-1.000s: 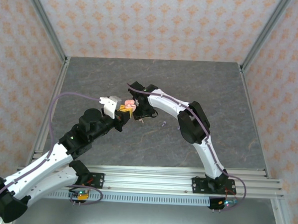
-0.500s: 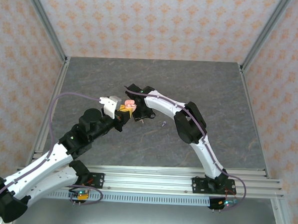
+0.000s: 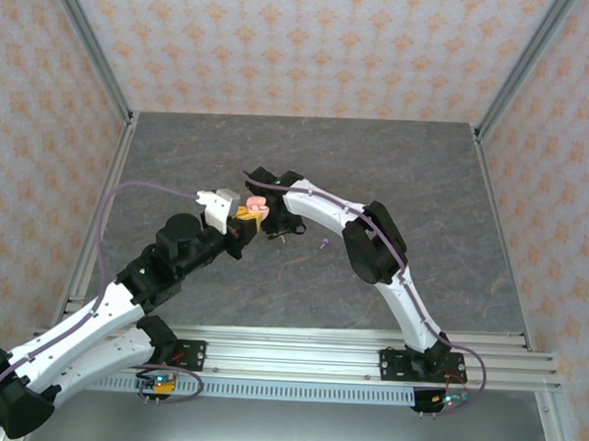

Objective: Insert the wireless bluetooth earbuds into the charging case

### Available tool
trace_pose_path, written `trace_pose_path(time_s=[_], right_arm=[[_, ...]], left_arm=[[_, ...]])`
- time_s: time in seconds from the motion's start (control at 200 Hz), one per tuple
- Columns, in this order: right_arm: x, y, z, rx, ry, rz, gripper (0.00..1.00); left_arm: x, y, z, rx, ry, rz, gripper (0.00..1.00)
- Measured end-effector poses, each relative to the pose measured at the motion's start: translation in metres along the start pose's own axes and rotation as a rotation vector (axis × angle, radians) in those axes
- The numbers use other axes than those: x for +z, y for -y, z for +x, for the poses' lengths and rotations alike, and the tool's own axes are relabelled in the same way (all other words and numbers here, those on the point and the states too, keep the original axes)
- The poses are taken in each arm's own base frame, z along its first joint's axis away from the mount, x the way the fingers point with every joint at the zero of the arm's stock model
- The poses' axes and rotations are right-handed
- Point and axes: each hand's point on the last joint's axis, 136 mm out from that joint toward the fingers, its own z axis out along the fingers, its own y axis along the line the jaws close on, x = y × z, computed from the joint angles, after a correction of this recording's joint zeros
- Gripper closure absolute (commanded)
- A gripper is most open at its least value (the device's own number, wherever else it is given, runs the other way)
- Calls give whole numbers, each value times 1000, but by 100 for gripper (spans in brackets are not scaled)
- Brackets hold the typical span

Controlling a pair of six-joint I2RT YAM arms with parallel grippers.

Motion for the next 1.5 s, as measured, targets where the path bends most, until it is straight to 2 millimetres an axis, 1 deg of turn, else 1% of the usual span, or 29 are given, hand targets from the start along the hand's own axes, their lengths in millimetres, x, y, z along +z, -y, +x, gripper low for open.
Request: trace_pose_path(time_s=[0.345, 0.551, 0.656, 0.761, 0.961, 1.056, 1.136, 1.186, 1.336, 1.497], right_arm=[[0, 1, 0, 7, 4, 4, 75], [0, 6, 2, 51, 13, -50, 75], [-3, 14, 6, 99, 7, -99, 75], [-3, 28, 10, 162, -7, -145, 75], [-12, 50, 15, 270, 1, -230, 75], [-22, 54, 15, 313, 25, -282, 75], [-35, 54, 12, 337, 60, -334, 75], [-44, 55, 10, 354, 84, -367, 75], [-76, 57, 3, 390, 171, -455, 75], [-104, 64, -1, 425, 245, -523, 75]], left_arm=[[1, 0, 1, 0, -5, -1, 98], [5, -3, 10, 0, -30, -7, 98], [8, -4, 17, 1, -49, -12, 98], [10, -6, 24, 1, -68, -18, 98], [17, -10, 38, -7, -110, -34, 98], [21, -12, 43, -16, -129, -44, 98], [25, -14, 47, -24, -142, -51, 98], [28, -14, 50, -30, -144, -53, 98], [37, -18, 64, -49, -184, -68, 98], [46, -22, 77, -59, -224, -83, 98]])
